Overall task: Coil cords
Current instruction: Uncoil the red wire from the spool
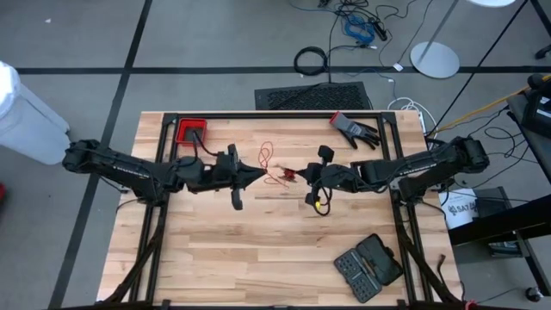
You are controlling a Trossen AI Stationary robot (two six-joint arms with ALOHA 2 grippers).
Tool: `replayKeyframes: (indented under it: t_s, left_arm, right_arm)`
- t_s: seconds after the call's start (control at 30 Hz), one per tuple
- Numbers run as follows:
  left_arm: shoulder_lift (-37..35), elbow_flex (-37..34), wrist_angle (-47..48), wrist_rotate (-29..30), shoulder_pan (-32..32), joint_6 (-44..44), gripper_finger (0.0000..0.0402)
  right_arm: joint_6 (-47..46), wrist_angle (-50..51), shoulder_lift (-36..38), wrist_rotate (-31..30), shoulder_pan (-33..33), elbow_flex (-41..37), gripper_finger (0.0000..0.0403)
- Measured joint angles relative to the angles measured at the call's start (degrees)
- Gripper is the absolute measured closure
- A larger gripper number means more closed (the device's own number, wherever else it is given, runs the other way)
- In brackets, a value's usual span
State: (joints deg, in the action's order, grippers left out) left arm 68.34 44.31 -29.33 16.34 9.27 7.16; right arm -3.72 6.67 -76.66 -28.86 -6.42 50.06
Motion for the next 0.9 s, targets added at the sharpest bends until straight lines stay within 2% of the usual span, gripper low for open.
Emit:
replayKeyframes:
  t_s: [0.13,0.47,0.9]
  left_arm:
    - [0.0,0.0,-0.4,0.0,1.5,0.0,0.0398]
    - [2.1,0.0,-0.5,-0.2,3.7,1.6,0.0398]
    - [10.1,0.0,-2.8,-3.3,3.8,4.2,0.0398]
  right_arm:
    - [1.9,-1.6,-0.2,-4.9,0.0,0.0,0.0403]
    - [6.4,-7.0,-0.2,-10.3,0.1,0.0,0.0403]
    - [9.1,-7.4,-0.1,-10.4,1.9,0.0,0.0403]
